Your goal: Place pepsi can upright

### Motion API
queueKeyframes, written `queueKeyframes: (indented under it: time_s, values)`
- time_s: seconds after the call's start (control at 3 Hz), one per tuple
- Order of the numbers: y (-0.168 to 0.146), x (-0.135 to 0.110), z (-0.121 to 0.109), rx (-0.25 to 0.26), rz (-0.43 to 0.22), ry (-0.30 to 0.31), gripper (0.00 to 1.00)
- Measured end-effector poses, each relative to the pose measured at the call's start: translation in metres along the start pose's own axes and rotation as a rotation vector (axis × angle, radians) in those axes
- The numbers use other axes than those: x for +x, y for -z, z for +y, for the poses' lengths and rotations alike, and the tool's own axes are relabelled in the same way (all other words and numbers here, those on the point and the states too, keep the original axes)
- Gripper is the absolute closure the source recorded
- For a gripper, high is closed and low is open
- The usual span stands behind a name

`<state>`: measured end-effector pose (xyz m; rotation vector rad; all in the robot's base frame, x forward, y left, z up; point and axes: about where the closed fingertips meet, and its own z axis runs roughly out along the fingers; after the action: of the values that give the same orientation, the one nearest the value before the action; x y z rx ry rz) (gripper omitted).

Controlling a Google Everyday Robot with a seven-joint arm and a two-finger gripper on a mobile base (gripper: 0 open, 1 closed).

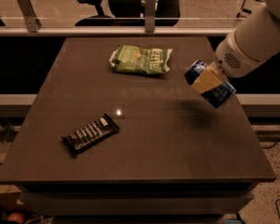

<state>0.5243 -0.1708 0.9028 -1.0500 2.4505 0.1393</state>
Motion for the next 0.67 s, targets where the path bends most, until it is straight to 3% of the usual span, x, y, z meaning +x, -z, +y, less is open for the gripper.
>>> queueKeyframes:
  time_s: [0.67]
  values:
    - [0.020, -0.018, -0.009, -0.032, -0.294, 0.045, 1.00]
